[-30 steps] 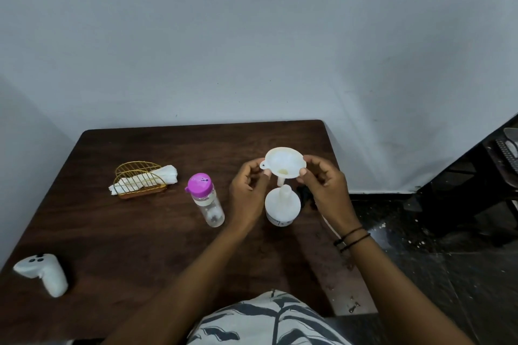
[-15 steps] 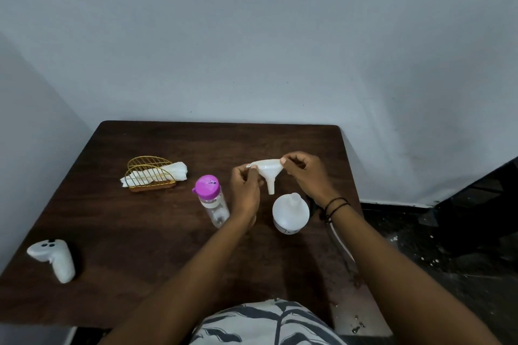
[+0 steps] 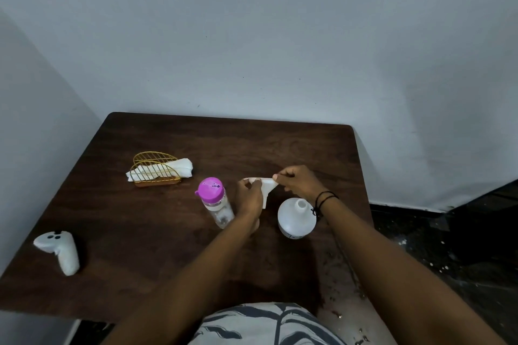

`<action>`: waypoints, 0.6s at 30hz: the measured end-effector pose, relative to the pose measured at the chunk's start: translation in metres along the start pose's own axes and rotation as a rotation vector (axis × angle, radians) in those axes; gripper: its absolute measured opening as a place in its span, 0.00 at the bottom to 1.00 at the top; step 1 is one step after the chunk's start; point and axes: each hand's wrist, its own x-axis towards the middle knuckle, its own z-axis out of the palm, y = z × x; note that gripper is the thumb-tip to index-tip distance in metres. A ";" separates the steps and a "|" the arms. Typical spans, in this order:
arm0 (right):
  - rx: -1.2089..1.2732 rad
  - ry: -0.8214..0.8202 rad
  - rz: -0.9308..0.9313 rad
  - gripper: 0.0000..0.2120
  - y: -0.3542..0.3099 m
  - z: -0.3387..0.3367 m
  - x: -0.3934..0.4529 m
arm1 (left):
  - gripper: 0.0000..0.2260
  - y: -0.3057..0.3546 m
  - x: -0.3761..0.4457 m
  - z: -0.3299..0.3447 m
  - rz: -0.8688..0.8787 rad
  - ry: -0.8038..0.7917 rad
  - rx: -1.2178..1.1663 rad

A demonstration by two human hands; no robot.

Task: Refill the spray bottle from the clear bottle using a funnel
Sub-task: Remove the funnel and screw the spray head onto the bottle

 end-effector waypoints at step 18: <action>-0.086 -0.222 0.219 0.13 0.011 0.003 0.024 | 0.15 -0.012 0.006 0.001 -0.089 0.013 0.102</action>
